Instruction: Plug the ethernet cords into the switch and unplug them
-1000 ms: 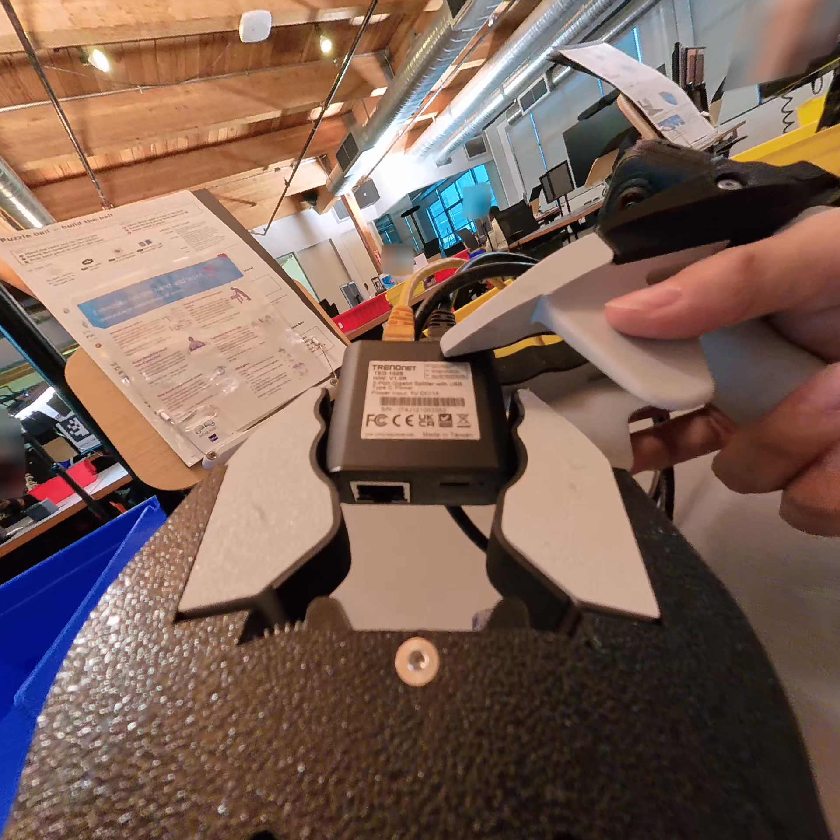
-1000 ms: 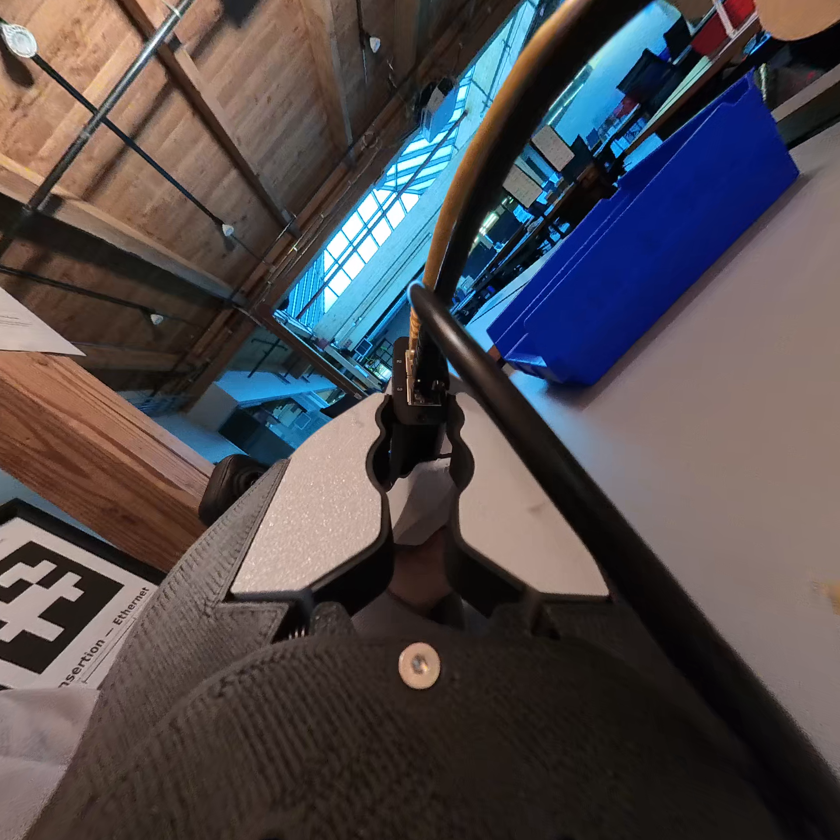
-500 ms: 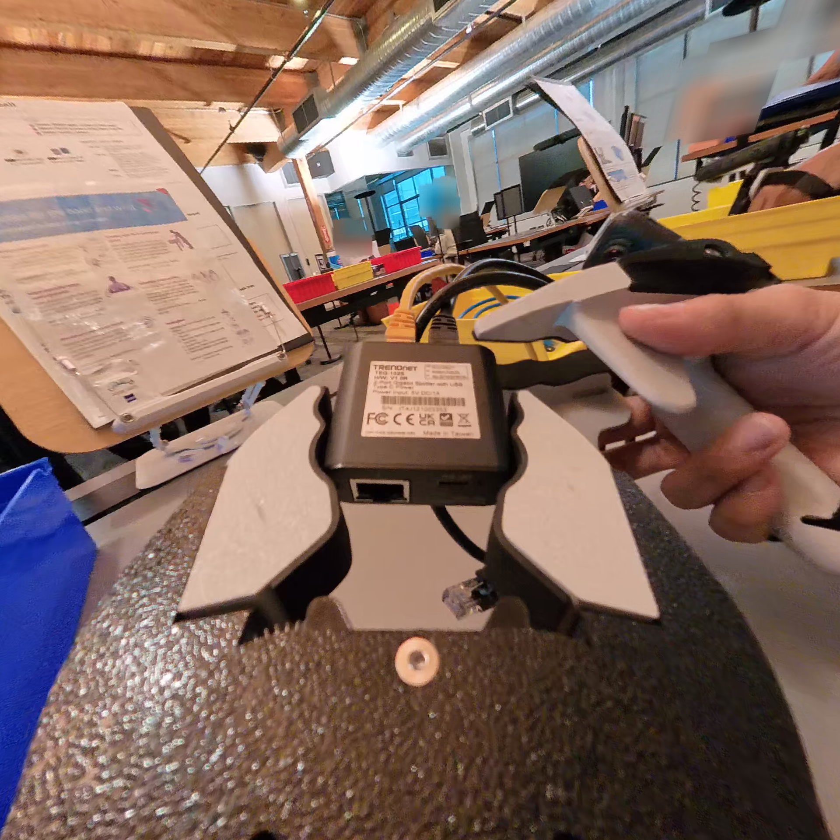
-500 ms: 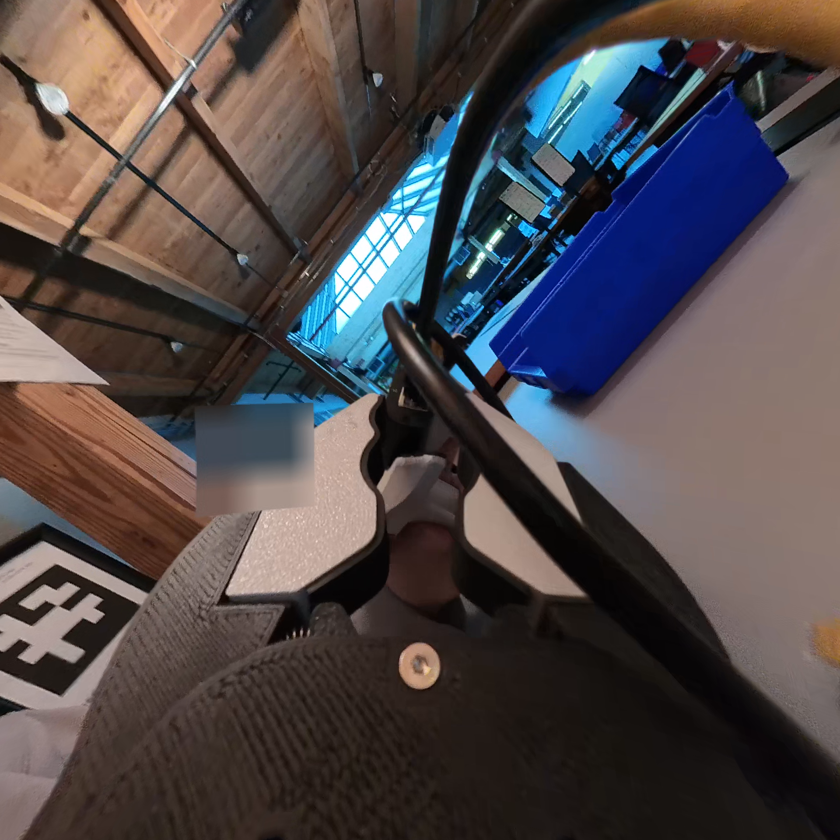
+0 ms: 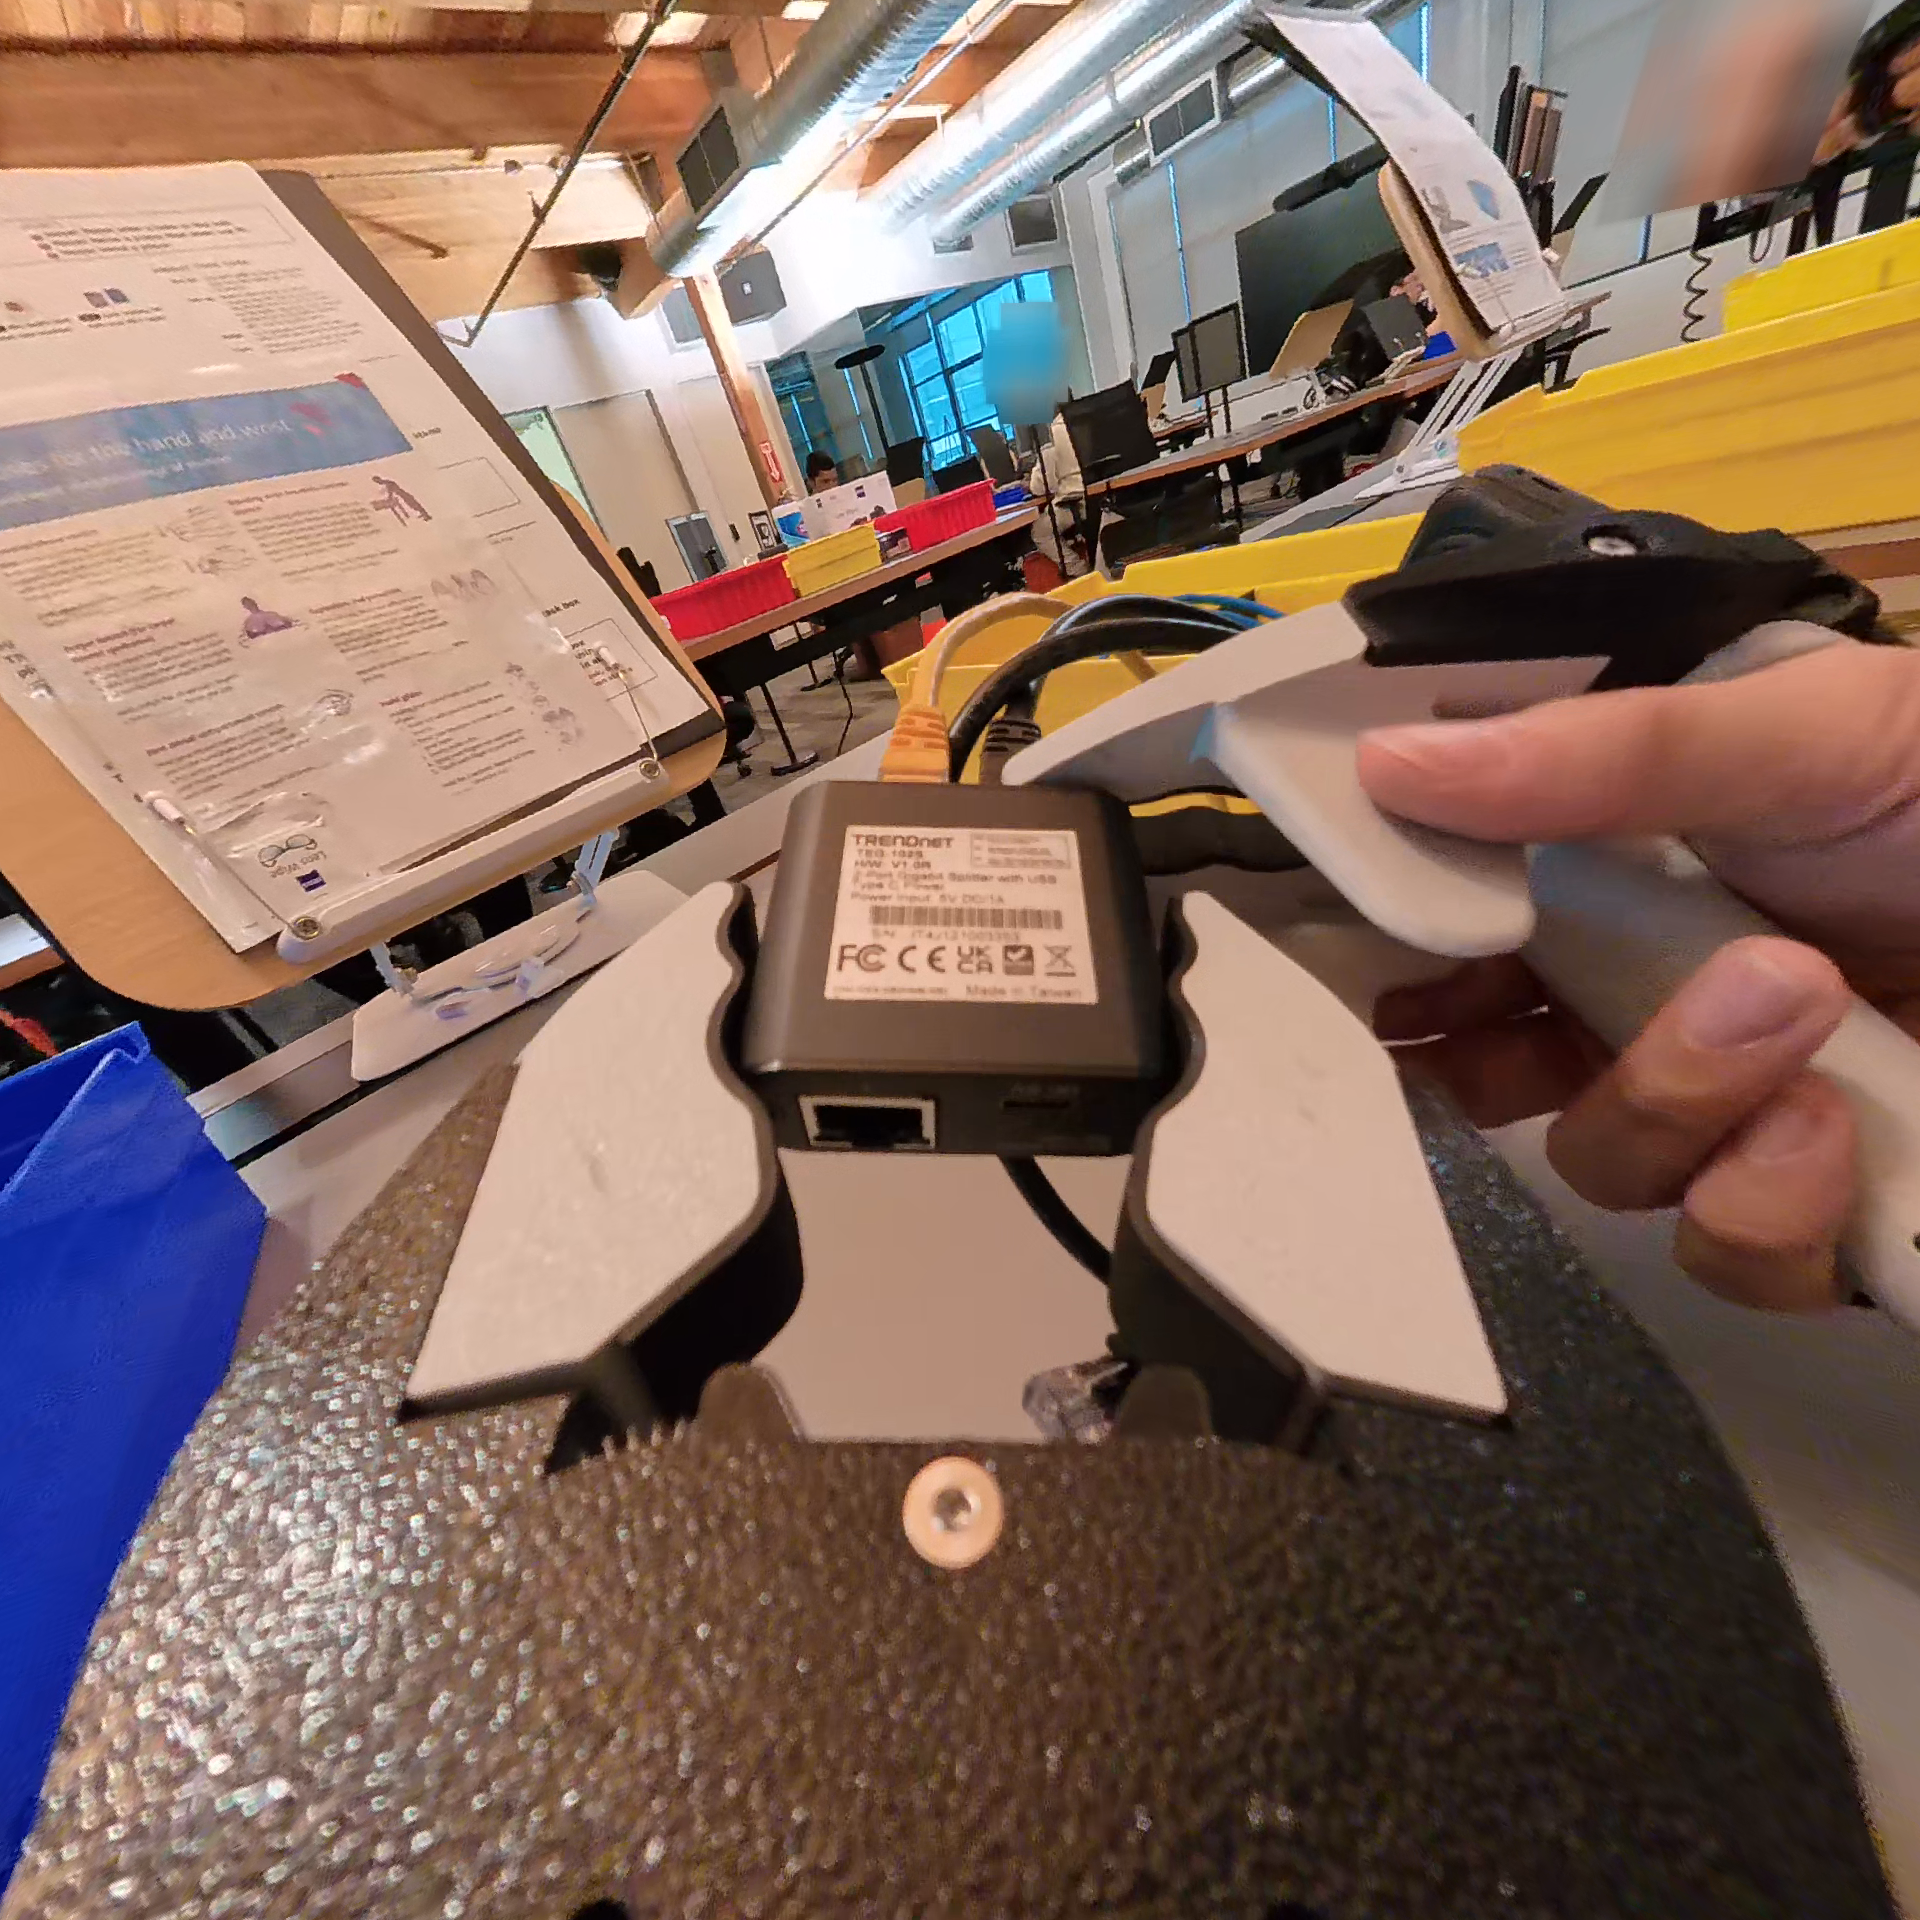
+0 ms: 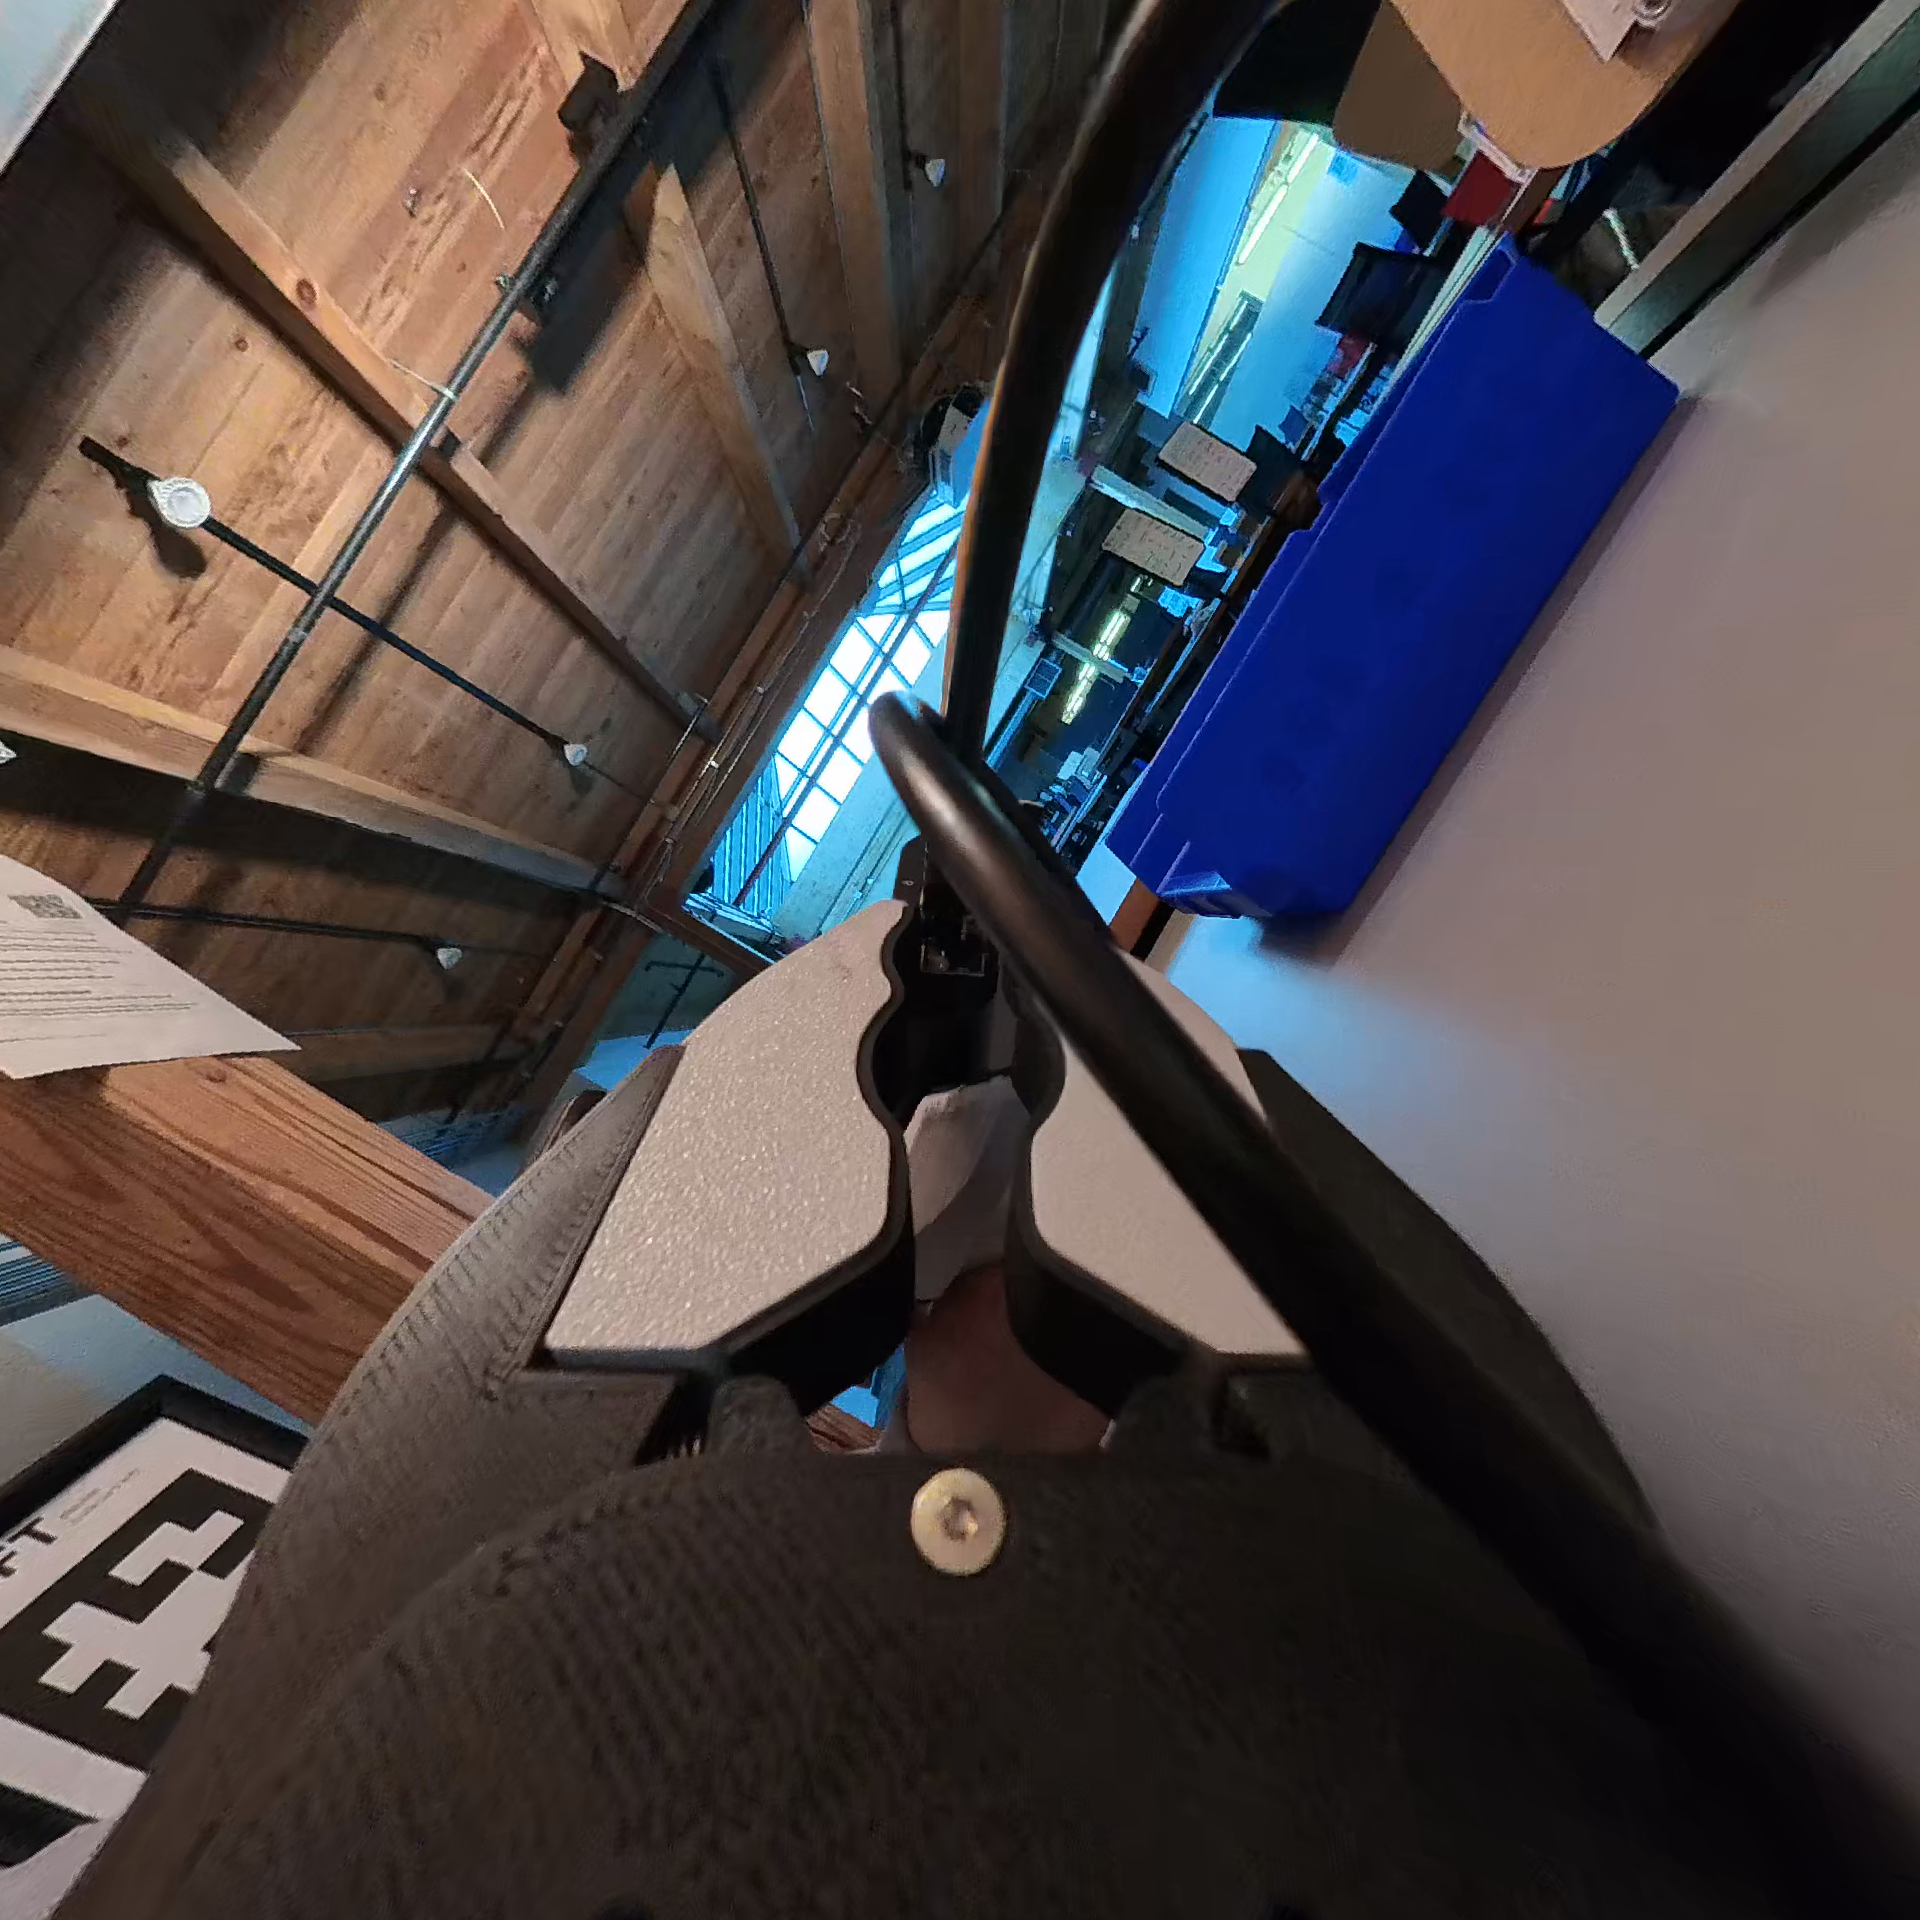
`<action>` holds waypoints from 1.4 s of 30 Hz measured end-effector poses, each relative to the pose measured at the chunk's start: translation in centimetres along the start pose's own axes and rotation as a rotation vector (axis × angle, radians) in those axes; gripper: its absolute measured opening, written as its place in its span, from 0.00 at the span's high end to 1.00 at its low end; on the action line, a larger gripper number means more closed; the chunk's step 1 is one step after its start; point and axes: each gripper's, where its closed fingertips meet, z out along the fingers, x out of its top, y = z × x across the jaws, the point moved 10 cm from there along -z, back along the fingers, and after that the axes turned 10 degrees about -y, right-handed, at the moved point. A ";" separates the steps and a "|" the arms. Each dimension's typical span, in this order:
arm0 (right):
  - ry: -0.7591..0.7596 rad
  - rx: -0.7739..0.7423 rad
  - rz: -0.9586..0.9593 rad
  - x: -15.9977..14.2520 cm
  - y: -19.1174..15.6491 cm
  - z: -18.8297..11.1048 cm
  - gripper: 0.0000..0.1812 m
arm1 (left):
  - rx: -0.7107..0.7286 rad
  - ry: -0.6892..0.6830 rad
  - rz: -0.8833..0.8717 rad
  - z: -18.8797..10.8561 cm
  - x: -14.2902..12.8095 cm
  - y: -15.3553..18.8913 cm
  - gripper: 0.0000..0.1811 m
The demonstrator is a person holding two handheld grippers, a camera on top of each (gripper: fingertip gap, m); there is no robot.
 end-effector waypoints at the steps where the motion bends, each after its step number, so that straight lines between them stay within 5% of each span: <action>1: 0.004 0.000 -0.003 0.0 0.1 0.0 0.92 | 0.001 -0.001 0.003 0.0 0.0 0.0 0.60; 27: -0.096 0.071 -0.126 1.4 1.9 -0.5 0.92 | 0.181 -0.045 0.072 1.1 -0.3 1.5 0.60; 42: -0.135 0.100 -0.126 1.8 2.2 -0.5 0.93 | 0.135 -0.006 -0.025 1.2 -0.8 1.4 0.60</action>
